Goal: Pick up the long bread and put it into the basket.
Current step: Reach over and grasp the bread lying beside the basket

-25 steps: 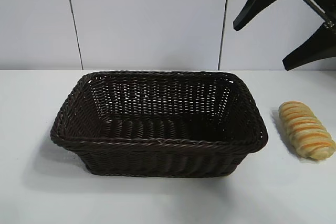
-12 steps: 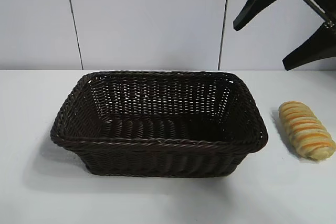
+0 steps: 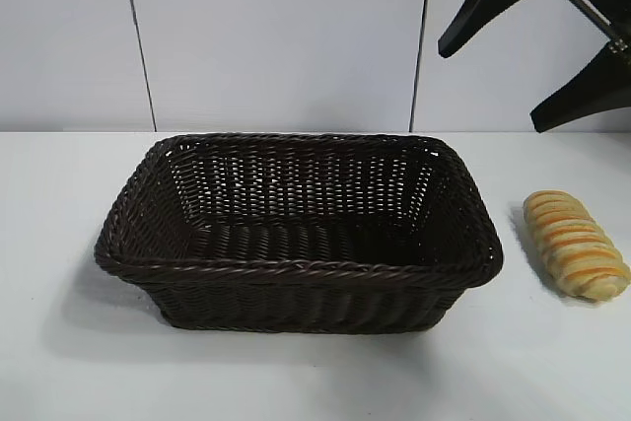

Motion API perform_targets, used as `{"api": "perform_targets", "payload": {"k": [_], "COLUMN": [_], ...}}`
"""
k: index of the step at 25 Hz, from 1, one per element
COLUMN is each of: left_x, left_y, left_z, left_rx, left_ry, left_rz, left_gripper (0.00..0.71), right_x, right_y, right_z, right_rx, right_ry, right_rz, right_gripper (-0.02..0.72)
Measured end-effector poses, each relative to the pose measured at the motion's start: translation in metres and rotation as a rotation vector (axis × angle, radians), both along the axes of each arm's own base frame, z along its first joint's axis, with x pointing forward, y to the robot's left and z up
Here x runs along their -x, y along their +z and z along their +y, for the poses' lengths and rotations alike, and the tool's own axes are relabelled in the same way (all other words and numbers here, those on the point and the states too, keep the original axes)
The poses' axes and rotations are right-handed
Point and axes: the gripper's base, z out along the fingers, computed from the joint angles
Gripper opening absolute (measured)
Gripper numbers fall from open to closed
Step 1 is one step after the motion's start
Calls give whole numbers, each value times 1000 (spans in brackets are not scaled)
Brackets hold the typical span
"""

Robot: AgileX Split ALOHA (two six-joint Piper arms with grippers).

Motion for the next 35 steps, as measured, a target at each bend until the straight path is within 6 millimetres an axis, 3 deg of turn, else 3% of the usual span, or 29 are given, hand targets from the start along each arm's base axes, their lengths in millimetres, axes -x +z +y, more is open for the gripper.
{"api": "perform_targets", "payload": {"k": [8,14,19,24,29,35], "left_x": [0,0,0,0,0,0], "left_y": [0,0,0,0,0,0], "left_z": [0,0,0,0,0,0], "left_rx": [0,0,0,0,0,0], "left_ry": [0,0,0,0,0,0], "left_rz": [0,0,0,0,0,0], "left_gripper": [694,694,694,694,694,694], "right_x": [-3,-12,-11,-8,-9,-6], "right_y": [5,42,62,61,59,21], "right_z": [-1,-11,-33,-52,-59,-82], "right_rx": [19,174,430,639,667,612], "right_ry": [14,32,2,-28,-50,-124], "right_rz": [-31,-105,-71,-28,-31,24], "right_gripper": [661,661,661,661,661,661]}}
